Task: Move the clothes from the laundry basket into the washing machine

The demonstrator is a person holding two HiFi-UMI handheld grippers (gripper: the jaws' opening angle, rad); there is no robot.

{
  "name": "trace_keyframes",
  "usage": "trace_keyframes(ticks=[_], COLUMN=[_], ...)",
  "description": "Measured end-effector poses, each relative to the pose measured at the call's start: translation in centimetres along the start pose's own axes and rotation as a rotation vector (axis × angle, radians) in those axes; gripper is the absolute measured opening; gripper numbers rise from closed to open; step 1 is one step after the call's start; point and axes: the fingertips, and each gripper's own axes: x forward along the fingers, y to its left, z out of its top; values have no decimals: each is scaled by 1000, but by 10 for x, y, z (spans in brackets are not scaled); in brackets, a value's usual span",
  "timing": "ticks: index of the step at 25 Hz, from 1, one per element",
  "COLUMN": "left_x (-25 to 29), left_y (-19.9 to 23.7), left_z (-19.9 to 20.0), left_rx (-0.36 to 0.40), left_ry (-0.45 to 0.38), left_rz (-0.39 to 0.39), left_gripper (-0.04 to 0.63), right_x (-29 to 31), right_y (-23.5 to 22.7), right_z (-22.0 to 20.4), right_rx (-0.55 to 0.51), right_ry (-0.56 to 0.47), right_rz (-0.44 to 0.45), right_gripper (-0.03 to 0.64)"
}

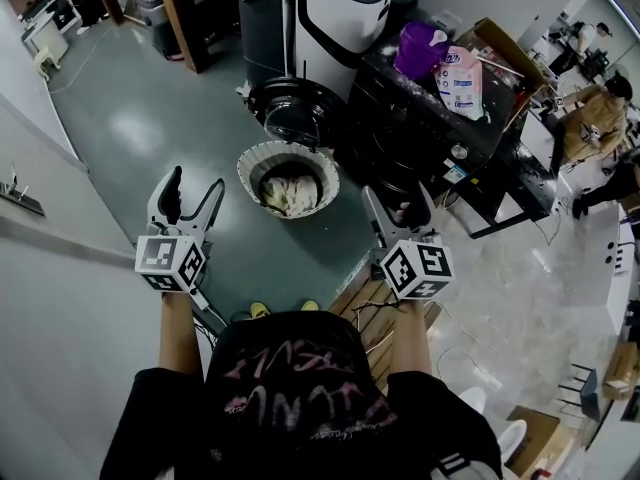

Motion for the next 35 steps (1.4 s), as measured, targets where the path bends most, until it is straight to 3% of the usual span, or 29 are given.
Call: trace_keyframes(ticks=[20, 35], left_x=[25, 90], left_y=[-45, -4], left_z=[-5, -26], left_rx=[49, 23], left_ry=[22, 45], left_rz=[9, -52], left_gripper=[356, 356], right_x=[9, 70], right_y=[-49, -51], right_z=[-16, -28], right_rx=[47, 34], right_ry=[23, 48], right_rz=[61, 23], right_gripper=[419, 417])
